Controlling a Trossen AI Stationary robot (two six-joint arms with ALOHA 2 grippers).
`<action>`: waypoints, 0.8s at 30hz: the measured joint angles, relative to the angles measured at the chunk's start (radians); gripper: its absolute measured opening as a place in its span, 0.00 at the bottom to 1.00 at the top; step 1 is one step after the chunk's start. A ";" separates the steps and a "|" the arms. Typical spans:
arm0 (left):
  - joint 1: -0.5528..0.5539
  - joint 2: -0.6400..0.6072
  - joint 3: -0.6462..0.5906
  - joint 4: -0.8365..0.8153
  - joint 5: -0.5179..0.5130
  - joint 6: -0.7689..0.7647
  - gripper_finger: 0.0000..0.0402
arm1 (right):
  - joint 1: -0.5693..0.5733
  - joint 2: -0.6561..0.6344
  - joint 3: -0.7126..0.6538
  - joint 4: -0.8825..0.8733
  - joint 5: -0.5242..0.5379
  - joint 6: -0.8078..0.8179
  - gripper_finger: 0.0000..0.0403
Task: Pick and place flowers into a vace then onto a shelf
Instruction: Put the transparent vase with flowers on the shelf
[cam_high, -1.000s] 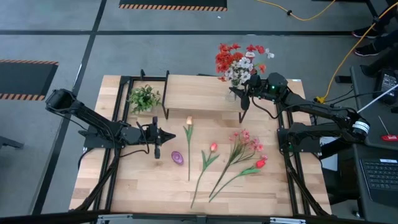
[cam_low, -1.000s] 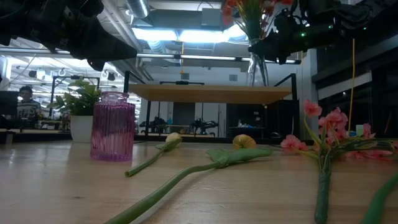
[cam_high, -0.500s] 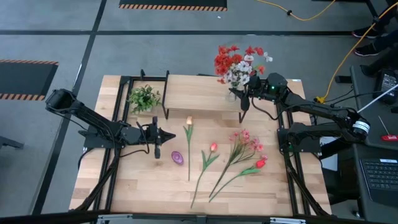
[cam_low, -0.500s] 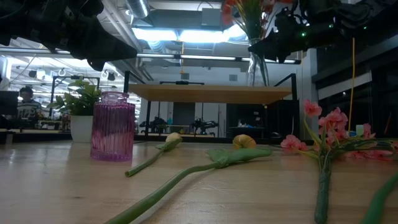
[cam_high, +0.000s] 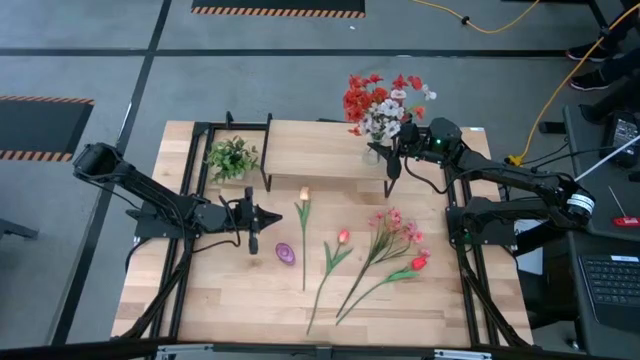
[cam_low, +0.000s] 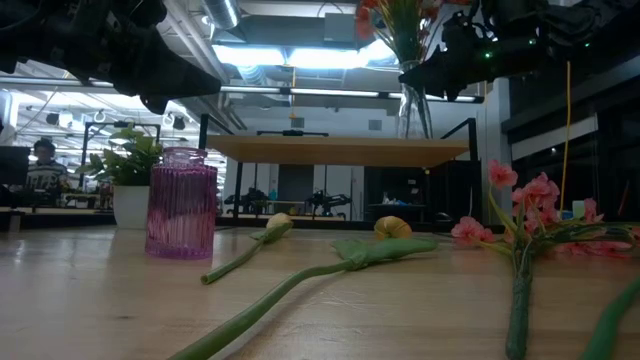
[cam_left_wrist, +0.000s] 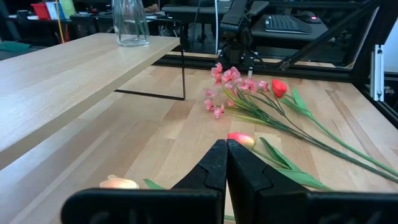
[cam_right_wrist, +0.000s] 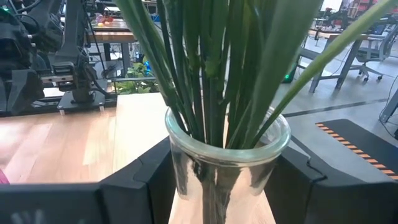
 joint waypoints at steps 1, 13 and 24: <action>0.000 0.000 0.000 0.000 0.000 0.000 0.01 | 0.000 0.000 0.000 0.000 0.000 0.000 0.49; 0.000 0.000 0.000 0.000 0.002 0.000 0.01 | 0.000 0.000 -0.001 0.002 -0.001 0.004 0.46; 0.000 0.000 0.000 0.000 0.002 0.000 0.01 | 0.000 0.001 -0.002 -0.011 0.000 0.029 0.55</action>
